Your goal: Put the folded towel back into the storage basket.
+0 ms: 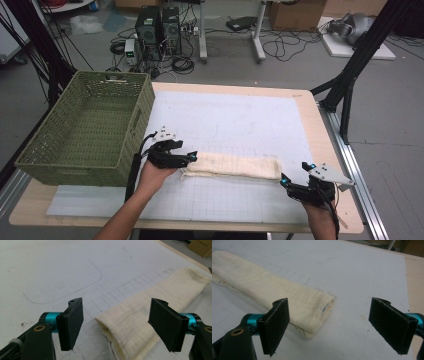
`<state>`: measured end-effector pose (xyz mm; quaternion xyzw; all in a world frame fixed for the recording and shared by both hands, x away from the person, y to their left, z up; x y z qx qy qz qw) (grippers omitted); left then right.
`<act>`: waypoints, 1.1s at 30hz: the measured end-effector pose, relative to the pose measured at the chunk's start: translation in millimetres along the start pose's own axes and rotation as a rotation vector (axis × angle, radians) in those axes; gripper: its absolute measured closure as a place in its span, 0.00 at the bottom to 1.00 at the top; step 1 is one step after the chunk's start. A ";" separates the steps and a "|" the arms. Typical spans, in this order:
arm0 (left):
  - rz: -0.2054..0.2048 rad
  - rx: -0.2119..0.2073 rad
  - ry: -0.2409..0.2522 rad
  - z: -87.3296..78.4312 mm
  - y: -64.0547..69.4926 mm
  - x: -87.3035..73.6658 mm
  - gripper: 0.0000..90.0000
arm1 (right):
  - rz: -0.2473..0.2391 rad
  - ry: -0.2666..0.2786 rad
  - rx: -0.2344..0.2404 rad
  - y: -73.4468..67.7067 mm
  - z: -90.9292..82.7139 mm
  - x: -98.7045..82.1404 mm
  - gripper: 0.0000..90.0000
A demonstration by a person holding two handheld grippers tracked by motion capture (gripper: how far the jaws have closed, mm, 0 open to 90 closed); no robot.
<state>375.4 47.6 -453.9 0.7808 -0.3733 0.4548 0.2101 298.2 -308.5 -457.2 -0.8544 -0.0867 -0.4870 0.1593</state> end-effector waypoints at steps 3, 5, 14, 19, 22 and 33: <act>-0.002 -0.006 -0.015 3.1 1.2 -2.4 0.36 | -0.004 0.000 0.000 0.3 0.4 -0.2 0.17; -0.003 -0.015 -0.030 6.1 3.3 -5.1 0.36 | -0.004 0.000 0.000 0.4 0.8 -0.2 0.17; -0.006 0.008 -0.079 13.2 3.1 -11.9 0.38 | -0.004 -0.005 0.001 0.2 1.2 -1.0 0.17; -0.001 0.015 -0.100 15.2 3.0 -14.5 0.37 | -0.003 -0.008 0.000 0.8 1.5 -1.7 0.17; 0.013 0.002 -0.132 18.0 5.3 -19.0 0.37 | 0.001 -0.014 -0.001 0.1 1.6 -2.4 0.17; 0.094 -0.042 -0.225 27.0 17.2 -31.6 0.56 | 0.017 -0.003 0.003 0.5 1.8 -1.8 0.17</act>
Point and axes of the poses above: each handheld gripper's, and its own axes: z roughly forward along the jaws, x roughly out of its top, y roughly to its right, the point moved 8 cm from there along z, roughly forward along the jaws, and after that the axes turned 15 degrees about z, right-handed, at the moved point
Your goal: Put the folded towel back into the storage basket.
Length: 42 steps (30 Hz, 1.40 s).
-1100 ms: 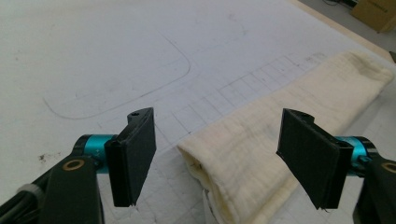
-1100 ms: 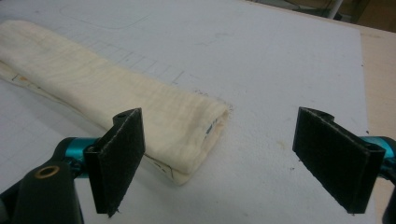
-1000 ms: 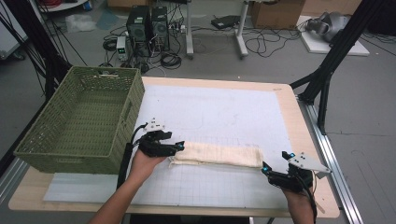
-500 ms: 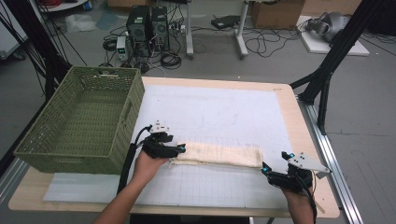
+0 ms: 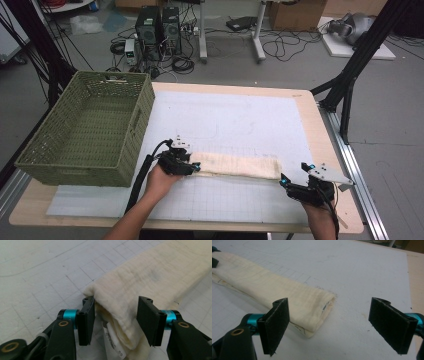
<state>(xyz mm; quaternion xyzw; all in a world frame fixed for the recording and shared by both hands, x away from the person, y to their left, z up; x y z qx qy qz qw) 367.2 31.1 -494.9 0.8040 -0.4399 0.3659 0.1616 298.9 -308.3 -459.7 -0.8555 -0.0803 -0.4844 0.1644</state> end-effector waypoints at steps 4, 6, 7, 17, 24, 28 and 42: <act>0.002 -0.005 0.012 -0.8 1.9 -0.8 0.70 | 0.006 0.016 -0.009 1.0 -0.8 1.7 0.17; 0.001 -0.008 0.031 -1.1 2.6 -2.2 0.75 | 0.007 0.017 -0.008 0.9 -1.0 1.9 0.17; 0.002 -0.029 0.039 -1.5 3.7 -2.0 0.75 | 0.007 0.017 -0.008 0.9 -1.0 1.9 0.17; 0.053 -0.055 0.144 -10.8 10.0 7.3 0.91 | -0.007 0.016 -0.017 2.5 -0.2 1.6 0.17; 0.042 -0.075 0.263 -25.6 15.3 7.6 0.91 | 0.034 0.003 -0.049 8.7 4.6 0.0 0.17; 0.058 -0.086 0.287 -31.0 19.4 2.6 0.91 | 0.051 0.005 -0.046 5.8 8.5 1.6 0.17; 0.068 -0.067 0.309 -35.5 17.8 -5.1 0.90 | 0.035 -0.068 -0.004 -6.7 36.8 0.0 0.25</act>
Point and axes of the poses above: each handheld gripper's, and its own axes: z roughly forward along the jaws, x roughly out of its top, y roughly to its right, the point moved 8 cm from there along z, roughly forward along the jaws, and after that the axes turned 15 degrees about z, right-handed, at the moved point
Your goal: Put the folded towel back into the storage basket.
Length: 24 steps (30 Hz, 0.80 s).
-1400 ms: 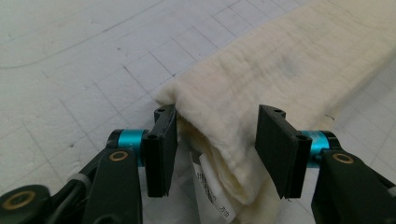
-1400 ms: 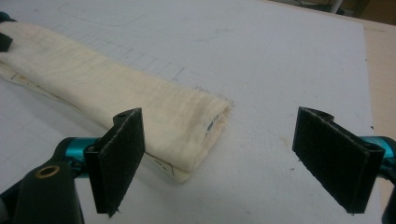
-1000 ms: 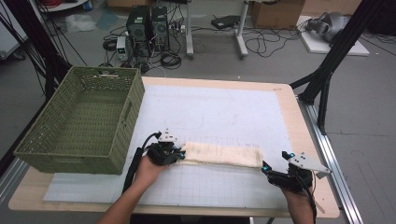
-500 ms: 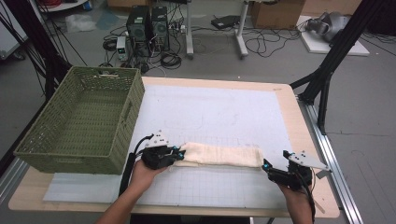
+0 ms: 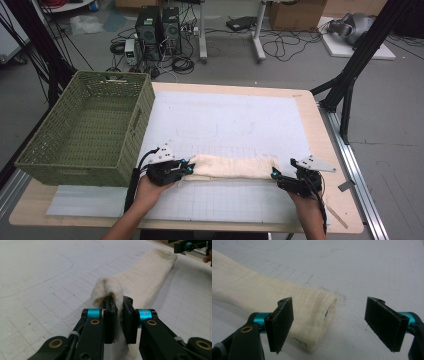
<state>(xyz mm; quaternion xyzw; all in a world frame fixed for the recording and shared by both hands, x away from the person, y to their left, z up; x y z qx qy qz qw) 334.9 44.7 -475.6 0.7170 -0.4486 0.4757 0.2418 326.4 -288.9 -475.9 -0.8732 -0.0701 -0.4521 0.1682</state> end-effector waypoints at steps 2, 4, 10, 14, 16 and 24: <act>0.005 0.002 0.001 -0.1 -0.4 0.0 0.90 | 0.005 -0.024 0.001 -1.4 6.0 -2.5 0.26; 0.006 0.003 0.007 0.0 -0.1 0.7 0.90 | 0.011 -0.053 0.014 -3.3 13.0 -5.6 0.31; 0.011 0.007 0.008 -0.8 -1.3 -0.1 0.90 | -0.026 -0.140 0.032 -11.1 27.0 -15.8 0.46; 0.013 0.008 0.009 -1.5 -1.7 0.1 0.90 | -0.026 -0.150 0.039 -11.5 27.1 -17.7 0.48; 0.013 0.009 0.010 -1.6 -1.5 0.5 0.90 | -0.001 -0.153 0.052 -11.3 26.9 -18.5 0.52; 0.015 0.008 0.008 -1.5 -1.3 0.1 0.90 | 0.026 -0.160 0.077 -16.3 24.9 -20.4 0.76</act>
Point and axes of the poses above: each handheld gripper's, and its own axes: z roughly forward along the jaws, x roughly out of its top, y roughly to its right, the point moved 8 cm from there along z, roughly forward along the jaws, and after that the axes turned 15 degrees about z, right-handed, at the moved point
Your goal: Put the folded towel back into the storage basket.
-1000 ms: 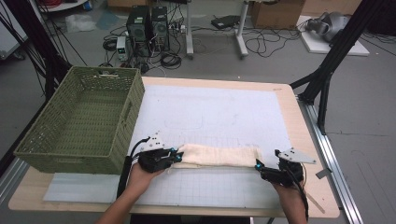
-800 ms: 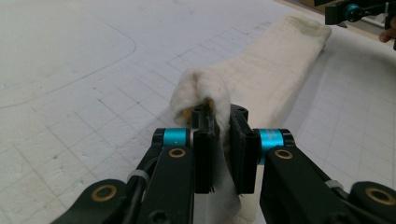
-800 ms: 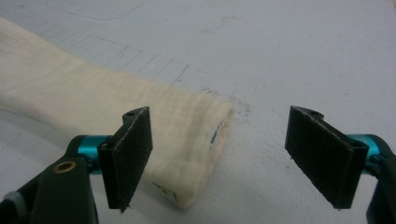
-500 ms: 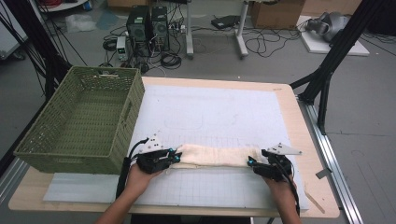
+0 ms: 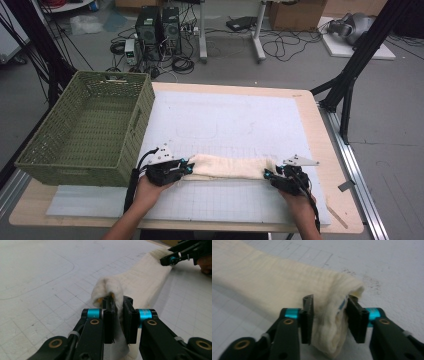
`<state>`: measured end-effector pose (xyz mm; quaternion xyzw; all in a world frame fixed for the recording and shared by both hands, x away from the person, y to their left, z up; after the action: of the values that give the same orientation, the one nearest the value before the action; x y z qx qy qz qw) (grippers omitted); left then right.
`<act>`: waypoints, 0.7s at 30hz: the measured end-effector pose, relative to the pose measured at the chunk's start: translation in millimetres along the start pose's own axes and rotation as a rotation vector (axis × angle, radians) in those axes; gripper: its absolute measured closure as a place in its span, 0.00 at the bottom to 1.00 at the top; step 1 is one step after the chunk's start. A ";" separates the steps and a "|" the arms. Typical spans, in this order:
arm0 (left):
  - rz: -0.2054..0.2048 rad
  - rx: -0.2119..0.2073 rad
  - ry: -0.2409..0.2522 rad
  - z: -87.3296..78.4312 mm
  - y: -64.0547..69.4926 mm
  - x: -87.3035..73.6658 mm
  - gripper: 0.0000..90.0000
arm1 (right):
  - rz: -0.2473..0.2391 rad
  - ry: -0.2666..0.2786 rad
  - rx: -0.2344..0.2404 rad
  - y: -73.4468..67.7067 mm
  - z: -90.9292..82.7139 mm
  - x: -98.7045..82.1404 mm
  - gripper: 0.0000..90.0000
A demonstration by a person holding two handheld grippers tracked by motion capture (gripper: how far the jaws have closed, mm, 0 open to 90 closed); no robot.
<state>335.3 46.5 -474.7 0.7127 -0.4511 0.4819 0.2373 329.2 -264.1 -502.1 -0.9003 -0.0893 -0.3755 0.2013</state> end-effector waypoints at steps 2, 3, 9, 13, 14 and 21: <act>0.000 0.001 0.001 -0.1 0.0 -0.1 0.90 | -0.009 -0.006 0.007 -2.8 0.2 -0.4 0.81; 0.001 0.001 0.001 -0.1 0.2 -0.1 0.90 | -0.009 -0.009 0.008 -3.2 0.2 -0.4 0.82; 0.015 0.003 0.002 -1.0 0.7 -0.2 0.90 | -0.034 -0.008 0.010 -3.9 -0.5 0.0 0.86; 0.014 -0.002 0.012 -2.4 0.8 1.1 0.90 | -0.033 -0.002 0.015 -2.3 -2.2 0.6 0.87; 0.019 -0.003 0.014 -2.9 0.8 1.7 0.90 | -0.033 0.000 0.021 -2.1 -3.2 1.0 0.88; 0.016 -0.008 0.035 -4.5 0.3 5.6 0.90 | -0.066 0.050 0.032 -3.9 -13.1 8.1 0.88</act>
<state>333.6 47.5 -467.8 0.6995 -0.4546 0.4944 0.2442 325.2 -266.2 -486.8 -0.8838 -0.1197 -0.4029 0.2054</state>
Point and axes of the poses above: each handheld gripper's, and its own axes: z roughly forward along the jaws, x roughly out of its top, y roughly to its right, the point moved 8 cm from there along z, roughly forward along the jaws, and after that the axes turned 15 degrees about z, right-handed, at the moved point
